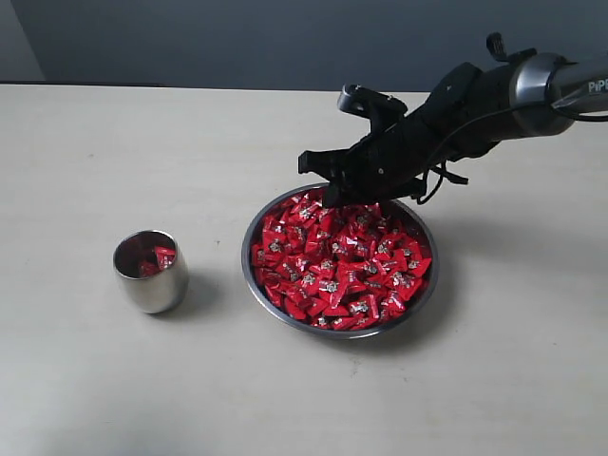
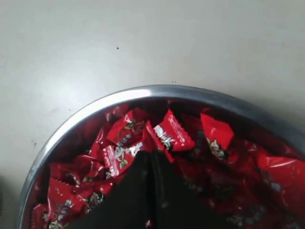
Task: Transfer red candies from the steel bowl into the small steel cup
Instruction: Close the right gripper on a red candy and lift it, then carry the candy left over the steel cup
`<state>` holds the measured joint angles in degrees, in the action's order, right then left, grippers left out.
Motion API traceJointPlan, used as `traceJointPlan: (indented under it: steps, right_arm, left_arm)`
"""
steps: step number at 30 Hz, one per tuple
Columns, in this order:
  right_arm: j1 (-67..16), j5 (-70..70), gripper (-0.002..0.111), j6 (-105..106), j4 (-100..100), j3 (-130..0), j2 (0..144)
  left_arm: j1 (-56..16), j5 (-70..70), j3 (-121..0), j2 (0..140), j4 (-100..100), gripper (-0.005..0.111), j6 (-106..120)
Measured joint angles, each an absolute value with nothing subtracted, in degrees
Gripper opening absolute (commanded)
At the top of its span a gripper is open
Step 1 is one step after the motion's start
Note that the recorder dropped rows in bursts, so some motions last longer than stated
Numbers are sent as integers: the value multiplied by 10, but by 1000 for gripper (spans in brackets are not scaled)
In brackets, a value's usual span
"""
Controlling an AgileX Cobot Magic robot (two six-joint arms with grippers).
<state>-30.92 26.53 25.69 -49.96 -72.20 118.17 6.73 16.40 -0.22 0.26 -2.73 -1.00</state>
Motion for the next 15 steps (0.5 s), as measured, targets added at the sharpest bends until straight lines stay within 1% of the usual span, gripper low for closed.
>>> traceJointPlan:
  steps: [6, 15]
  right_arm:
    - [-309, 267, -1, 258, -493, -745, 1150]
    - [-309, 289, -1, 260, -432, -778, 1118]
  left_arm:
    - [67, 164, -2, 3, -27, 0, -10]
    - [67, 164, -2, 3, -27, 0, -10]
